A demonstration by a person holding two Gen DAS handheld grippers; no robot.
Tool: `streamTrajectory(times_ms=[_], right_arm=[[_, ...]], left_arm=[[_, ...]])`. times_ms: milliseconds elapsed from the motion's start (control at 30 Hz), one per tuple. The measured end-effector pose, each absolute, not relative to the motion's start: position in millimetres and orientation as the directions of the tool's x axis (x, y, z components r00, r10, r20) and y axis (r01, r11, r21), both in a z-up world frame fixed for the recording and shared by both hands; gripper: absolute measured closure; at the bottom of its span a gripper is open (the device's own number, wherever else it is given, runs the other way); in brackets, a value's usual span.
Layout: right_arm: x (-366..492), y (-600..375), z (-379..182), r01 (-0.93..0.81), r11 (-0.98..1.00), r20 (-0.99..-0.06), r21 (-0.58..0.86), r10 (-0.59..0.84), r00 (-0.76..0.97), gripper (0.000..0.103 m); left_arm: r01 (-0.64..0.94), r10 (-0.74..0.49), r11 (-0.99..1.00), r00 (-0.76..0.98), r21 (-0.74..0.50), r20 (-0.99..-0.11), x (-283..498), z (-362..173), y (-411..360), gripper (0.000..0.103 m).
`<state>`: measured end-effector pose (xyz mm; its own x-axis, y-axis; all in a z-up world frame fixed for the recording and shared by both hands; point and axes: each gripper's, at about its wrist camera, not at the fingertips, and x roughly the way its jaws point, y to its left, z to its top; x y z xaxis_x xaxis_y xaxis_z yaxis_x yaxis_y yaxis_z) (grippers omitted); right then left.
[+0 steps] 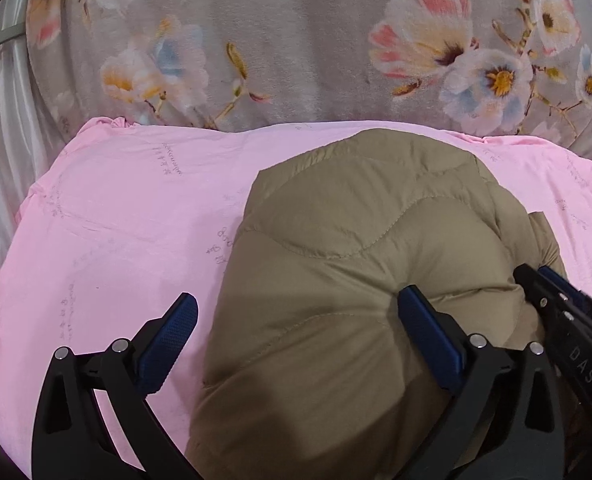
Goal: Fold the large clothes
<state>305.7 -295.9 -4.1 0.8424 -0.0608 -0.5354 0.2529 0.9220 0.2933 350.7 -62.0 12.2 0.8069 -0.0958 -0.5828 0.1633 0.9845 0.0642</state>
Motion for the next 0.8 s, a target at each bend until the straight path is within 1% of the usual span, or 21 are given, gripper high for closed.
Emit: streamTrajectory(times_ms=[133,333,500,567,633,667,733,800], right_arm=[[305.8,-302.7,-13.6,0.241,0.911,-0.526,0.336,-0.031,0.850,0.073],[309.5,-303.1,-17.3,0.248,0.909,-0.536,0.335,-0.033,0.844,0.074],[296.9,-291.5,-7.9,0.277,0.930,-0.579,0.240,-0.092,0.810,0.073],[274.5,-283.5,-1.5,0.259,0.942,-0.579,0.214,-0.091,0.810,0.070],[250.2,-275.2,0.8,0.237,0.955,-0.586,0.180,-0.089,0.805,0.069],[237.3,-271.5,0.3,0.229,0.958,-0.593,0.175,-0.083,0.801,0.066],[215.6,-264.7,-4.4,0.215,0.960,-0.612,0.179,-0.062,0.788,0.063],[194.7,-255.0,-11.6,0.210,0.965,-0.635,0.159,-0.063,0.770,0.061]], left_arm=[[0.177,-0.133,0.984,0.806,0.020,-0.577,355.0,2.2,-59.9,0.005],[0.170,-0.110,0.984,0.819,0.056,-0.563,356.2,-3.5,-66.7,0.005],[0.162,-0.074,0.981,0.822,0.106,-0.565,348.9,-3.2,-70.7,0.005],[0.171,-0.072,0.978,0.820,0.122,-0.567,335.7,-1.7,-67.5,0.005],[0.189,-0.099,0.977,0.801,0.093,-0.591,319.3,-2.4,-57.1,0.005],[0.195,-0.116,0.979,0.788,0.067,-0.604,311.6,-2.9,-50.9,0.005],[0.199,-0.144,0.980,0.759,0.016,-0.634,293.0,-6.3,-37.5,0.005],[0.195,-0.148,0.981,0.747,0.001,-0.648,274.2,-10.6,-29.5,0.005]])
